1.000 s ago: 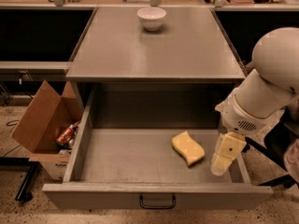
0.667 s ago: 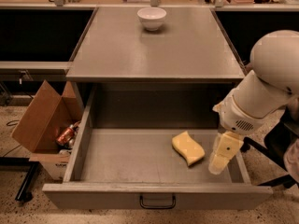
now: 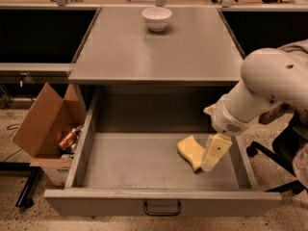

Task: Pick sponge from top drawer and place on counter

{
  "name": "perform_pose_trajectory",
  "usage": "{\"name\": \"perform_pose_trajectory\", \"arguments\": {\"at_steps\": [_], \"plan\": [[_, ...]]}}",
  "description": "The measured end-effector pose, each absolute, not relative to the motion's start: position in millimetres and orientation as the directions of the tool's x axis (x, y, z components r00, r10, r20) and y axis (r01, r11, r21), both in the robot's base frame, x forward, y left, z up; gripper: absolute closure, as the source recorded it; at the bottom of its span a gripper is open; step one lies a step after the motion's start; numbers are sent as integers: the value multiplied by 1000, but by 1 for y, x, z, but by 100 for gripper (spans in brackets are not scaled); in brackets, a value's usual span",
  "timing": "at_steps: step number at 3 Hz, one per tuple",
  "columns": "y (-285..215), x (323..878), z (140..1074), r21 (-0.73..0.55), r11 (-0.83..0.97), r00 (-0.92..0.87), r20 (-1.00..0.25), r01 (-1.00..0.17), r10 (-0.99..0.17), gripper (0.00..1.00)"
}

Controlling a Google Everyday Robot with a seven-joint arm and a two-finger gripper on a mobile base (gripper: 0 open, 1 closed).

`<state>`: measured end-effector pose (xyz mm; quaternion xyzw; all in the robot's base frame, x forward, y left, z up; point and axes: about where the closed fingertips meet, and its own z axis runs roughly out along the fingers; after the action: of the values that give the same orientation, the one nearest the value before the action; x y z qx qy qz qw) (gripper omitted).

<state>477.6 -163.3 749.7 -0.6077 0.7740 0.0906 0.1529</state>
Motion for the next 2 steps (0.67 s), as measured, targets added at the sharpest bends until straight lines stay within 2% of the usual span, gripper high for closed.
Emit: {"name": "perform_pose_trajectory", "arguments": {"at_steps": [2], "plan": [[-140, 502, 697, -60, 207, -180, -299, -977, -937, 0]]}}
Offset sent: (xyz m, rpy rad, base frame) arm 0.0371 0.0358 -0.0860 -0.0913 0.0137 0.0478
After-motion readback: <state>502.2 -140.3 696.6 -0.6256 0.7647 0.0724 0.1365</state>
